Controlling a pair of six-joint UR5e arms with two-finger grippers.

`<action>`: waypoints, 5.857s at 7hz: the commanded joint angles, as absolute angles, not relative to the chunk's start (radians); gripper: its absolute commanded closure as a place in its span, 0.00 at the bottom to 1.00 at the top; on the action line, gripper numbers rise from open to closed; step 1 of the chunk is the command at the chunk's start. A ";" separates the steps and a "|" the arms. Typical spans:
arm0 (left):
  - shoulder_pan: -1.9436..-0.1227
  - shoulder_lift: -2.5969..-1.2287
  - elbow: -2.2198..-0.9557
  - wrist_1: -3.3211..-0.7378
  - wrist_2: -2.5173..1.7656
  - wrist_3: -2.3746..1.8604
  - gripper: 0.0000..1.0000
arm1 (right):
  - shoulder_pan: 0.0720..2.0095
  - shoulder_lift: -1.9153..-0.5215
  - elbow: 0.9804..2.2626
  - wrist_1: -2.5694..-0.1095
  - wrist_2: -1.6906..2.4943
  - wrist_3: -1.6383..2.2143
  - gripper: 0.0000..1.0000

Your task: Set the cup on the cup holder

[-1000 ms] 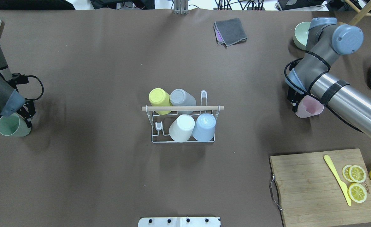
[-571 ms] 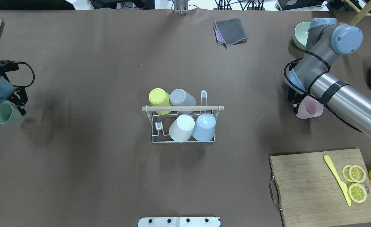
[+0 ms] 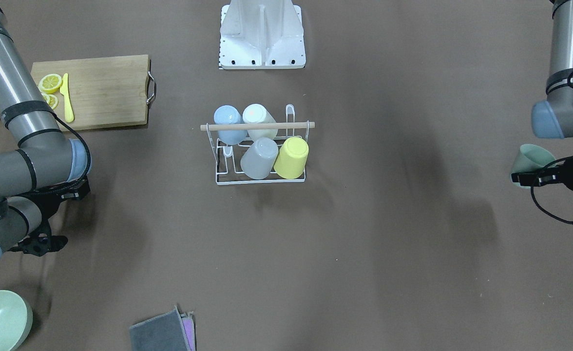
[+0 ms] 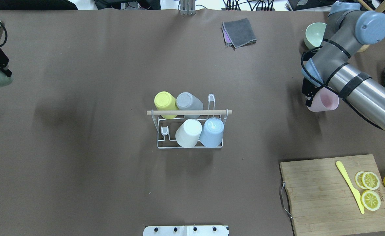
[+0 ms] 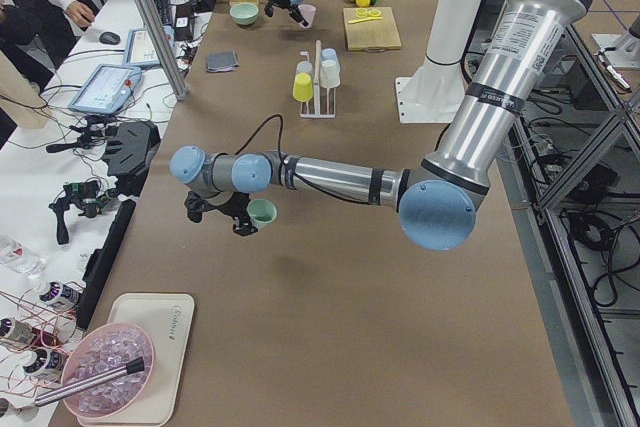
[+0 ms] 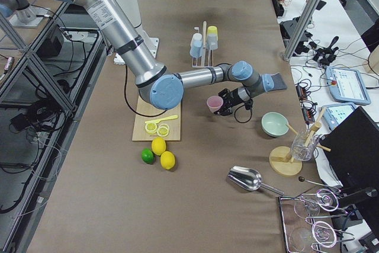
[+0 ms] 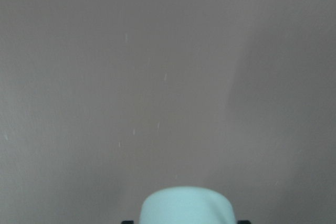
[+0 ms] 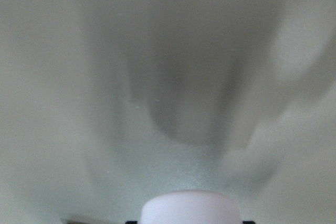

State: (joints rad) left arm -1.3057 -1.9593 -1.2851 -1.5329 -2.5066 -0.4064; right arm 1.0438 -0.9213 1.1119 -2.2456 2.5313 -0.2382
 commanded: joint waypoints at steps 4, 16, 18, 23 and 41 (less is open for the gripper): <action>-1.354 -1.999 -1.285 -2.144 -2.375 -0.843 1.00 | 1.089 -0.988 1.160 -1.722 2.983 -0.446 0.73; -0.562 -2.034 -1.652 -3.180 -1.039 -0.837 1.00 | 1.158 -1.078 1.098 -1.433 3.830 -1.645 0.72; -0.374 -2.026 -1.643 -3.237 -0.864 -0.686 1.00 | 1.090 -1.081 1.094 -1.433 3.951 -1.812 0.71; -0.167 -2.028 -1.508 -3.327 -0.620 -0.606 1.00 | 0.898 -1.045 1.054 -1.410 4.146 -2.195 0.71; -0.160 -2.097 -1.465 -3.327 -0.612 -0.548 0.02 | 0.738 -0.827 0.891 -1.479 4.126 -2.390 0.69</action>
State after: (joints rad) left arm -0.1585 -2.0972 -1.4628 -3.3272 -0.6121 -0.5499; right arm 0.7461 -0.8270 0.8913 -1.4769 4.1301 -2.3899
